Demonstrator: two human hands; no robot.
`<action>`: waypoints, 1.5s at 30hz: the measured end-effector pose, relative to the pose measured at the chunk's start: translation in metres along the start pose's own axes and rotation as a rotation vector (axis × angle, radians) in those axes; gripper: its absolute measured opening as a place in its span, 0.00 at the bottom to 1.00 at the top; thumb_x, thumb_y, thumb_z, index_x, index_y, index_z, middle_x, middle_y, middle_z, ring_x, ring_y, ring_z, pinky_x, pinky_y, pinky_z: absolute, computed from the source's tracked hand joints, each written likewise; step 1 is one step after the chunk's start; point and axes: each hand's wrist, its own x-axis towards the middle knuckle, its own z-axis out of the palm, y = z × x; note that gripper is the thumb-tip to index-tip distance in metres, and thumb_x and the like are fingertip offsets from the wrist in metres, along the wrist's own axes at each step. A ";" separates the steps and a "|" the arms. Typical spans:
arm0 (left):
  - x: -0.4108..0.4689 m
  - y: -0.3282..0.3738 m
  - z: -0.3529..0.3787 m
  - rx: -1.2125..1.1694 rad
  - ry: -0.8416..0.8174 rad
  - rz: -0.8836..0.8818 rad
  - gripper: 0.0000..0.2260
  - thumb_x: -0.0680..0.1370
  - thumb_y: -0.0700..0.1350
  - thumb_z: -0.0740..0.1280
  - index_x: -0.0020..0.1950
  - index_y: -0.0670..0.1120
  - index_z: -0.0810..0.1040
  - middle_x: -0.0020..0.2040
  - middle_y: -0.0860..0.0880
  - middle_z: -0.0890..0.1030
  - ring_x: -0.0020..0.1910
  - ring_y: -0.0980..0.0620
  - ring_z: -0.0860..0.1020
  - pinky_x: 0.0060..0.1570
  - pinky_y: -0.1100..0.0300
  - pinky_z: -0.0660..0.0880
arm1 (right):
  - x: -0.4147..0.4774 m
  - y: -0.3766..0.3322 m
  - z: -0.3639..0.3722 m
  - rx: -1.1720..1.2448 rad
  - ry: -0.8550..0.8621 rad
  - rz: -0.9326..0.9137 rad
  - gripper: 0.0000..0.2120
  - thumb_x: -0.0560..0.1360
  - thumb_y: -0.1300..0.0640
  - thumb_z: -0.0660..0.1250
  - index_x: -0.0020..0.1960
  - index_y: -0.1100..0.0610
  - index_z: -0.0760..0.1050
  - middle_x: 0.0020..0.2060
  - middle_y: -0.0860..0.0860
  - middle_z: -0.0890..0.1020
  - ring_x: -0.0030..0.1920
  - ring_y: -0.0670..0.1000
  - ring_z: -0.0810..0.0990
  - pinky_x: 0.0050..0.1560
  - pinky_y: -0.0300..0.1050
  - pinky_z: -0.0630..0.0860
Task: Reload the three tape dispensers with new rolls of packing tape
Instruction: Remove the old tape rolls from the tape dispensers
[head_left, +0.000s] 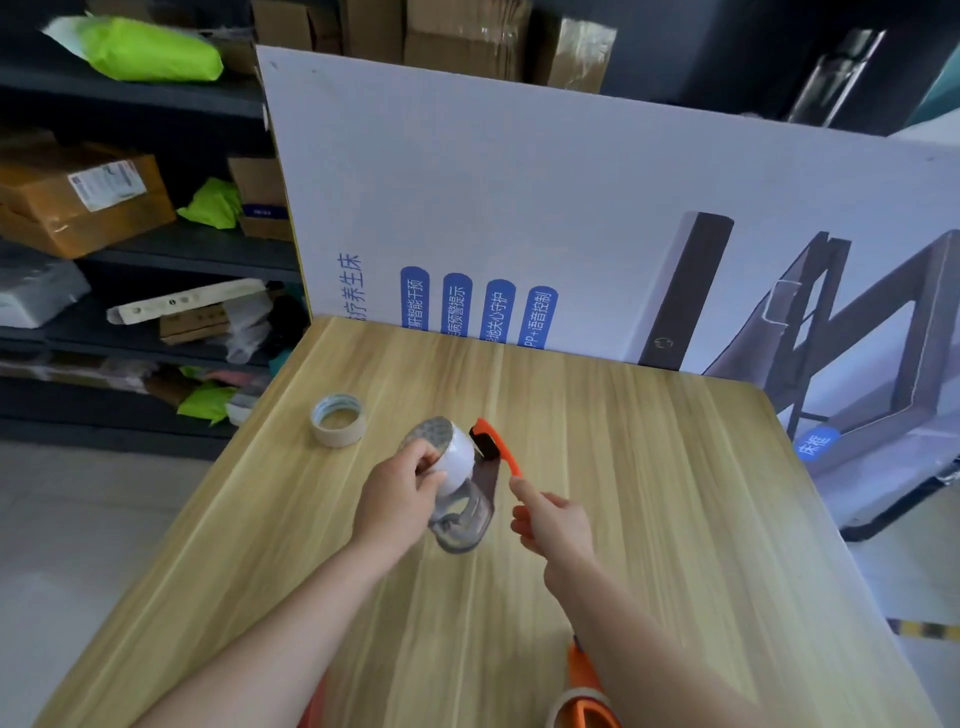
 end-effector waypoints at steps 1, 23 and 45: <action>0.011 -0.005 0.003 0.030 0.003 -0.014 0.08 0.73 0.39 0.67 0.40 0.51 0.72 0.37 0.53 0.79 0.39 0.50 0.77 0.39 0.58 0.72 | 0.006 0.001 0.003 -0.003 0.007 0.004 0.14 0.71 0.49 0.74 0.48 0.60 0.79 0.36 0.53 0.81 0.36 0.50 0.79 0.41 0.44 0.76; 0.124 -0.087 0.090 0.417 -0.162 0.300 0.12 0.73 0.36 0.67 0.55 0.42 0.79 0.51 0.44 0.79 0.53 0.43 0.76 0.53 0.49 0.74 | 0.089 0.035 0.029 0.003 0.096 0.106 0.10 0.74 0.50 0.71 0.48 0.57 0.82 0.37 0.51 0.82 0.38 0.48 0.81 0.50 0.48 0.80; -0.076 -0.058 0.044 0.226 -0.125 -0.037 0.09 0.73 0.38 0.67 0.49 0.47 0.84 0.42 0.47 0.81 0.39 0.47 0.78 0.38 0.55 0.73 | -0.034 0.079 -0.022 -0.271 -0.285 0.036 0.21 0.73 0.55 0.72 0.65 0.55 0.75 0.50 0.57 0.86 0.40 0.47 0.81 0.40 0.38 0.76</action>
